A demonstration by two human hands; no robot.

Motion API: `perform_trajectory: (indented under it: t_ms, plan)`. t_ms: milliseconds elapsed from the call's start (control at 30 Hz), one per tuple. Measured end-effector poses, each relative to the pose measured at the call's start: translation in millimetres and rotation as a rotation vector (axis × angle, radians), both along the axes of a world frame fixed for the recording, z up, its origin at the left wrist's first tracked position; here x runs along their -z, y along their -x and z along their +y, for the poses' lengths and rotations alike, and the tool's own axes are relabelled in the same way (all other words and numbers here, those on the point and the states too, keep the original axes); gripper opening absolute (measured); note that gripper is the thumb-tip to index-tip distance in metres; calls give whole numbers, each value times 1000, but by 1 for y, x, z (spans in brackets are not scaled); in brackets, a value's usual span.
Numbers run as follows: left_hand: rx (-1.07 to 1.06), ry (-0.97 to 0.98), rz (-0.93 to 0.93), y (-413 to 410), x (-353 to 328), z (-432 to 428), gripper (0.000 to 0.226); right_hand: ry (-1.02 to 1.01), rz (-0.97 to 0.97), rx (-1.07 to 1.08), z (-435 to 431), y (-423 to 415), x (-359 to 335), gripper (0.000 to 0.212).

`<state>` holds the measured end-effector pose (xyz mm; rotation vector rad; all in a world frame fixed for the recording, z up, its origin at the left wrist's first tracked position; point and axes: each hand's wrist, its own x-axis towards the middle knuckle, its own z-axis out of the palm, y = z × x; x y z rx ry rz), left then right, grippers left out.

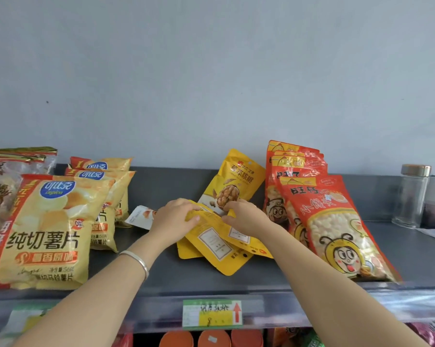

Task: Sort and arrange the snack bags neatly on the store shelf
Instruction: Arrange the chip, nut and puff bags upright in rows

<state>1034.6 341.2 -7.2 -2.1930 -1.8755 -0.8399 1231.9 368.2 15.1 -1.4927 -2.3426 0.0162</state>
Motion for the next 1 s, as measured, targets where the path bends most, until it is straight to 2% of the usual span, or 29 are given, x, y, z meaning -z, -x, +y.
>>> perform_trajectory:
  t_ms: [133, 233, 367, 467, 600, 800, 900, 1000]
  plan:
    - [4, 145, 178, 5, 2, 14, 49, 147, -71, 71, 9, 12, 4, 50]
    - [-7, 174, 201, 2, -5, 22, 57, 196, -105, 191, 12, 17, 9, 64]
    - [-37, 300, 195, -3, -15, 31, 63, 239, -57, 309, 10, 9, 13, 81]
    - [-40, 315, 207, -3, -14, 32, 63, 366, -15, 352, 7, 0, 20, 87]
    - [-67, 288, 265, -7, -14, 18, 63, 367, -71, 366, 0, 0, 23, 85]
    - [-120, 304, 249, -7, -11, -17, 56, 344, -159, 243, -18, 2, 23, 83]
    - [-194, 307, 241, -9, -5, -34, 55, 370, -74, 144, -36, 3, 19, 70]
    - [-268, 319, 215, -12, 1, -46, 56, 395, -10, 56, -53, -2, 17, 80]
